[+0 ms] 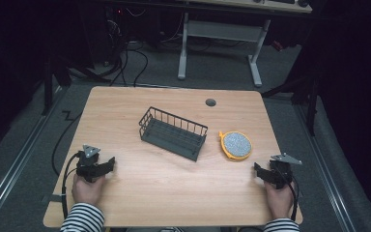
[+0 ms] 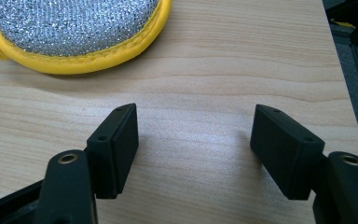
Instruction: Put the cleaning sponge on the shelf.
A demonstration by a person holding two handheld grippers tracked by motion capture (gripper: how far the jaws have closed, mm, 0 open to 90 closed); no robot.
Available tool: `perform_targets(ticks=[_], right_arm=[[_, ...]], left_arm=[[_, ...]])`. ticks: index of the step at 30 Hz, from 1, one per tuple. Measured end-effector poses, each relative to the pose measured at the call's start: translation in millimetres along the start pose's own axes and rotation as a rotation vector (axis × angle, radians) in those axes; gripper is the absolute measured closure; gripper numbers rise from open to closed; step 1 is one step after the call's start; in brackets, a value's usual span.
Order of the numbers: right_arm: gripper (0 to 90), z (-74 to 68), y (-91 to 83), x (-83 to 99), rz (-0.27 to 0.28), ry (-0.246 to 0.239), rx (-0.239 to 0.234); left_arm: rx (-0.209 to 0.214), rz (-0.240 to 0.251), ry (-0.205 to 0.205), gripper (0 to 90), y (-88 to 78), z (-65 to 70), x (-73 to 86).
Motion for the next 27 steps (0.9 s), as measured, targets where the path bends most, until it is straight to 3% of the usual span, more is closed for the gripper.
perform_targets(ticks=[13, 20, 27], right_arm=[[31.0, -0.4, 0.3, 0.0, 0.003, -0.011, -0.011], [30.5, -0.4, 0.2, 0.0, -0.001, -0.010, -0.013], [30.1, -0.8, 0.4, 0.0, 0.002, -0.012, -0.015]], left_arm=[[0.041, 0.005, -0.006, 27.9, -0.1, -1.4, -0.4], [0.026, -0.003, 0.014, 28.1, 0.3, 0.2, -0.5], [0.046, 0.008, -0.023, 29.9, -0.6, -2.0, -1.0]])
Point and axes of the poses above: each handheld gripper's, and its own axes: y roughly forward along the jaws, x roughly out of its underside, z roughly to its right, the point moved 3 cm from there along y, roughly forward along the jaws, and after that the axes turned 3 degrees about x, right-handed, at the moved point
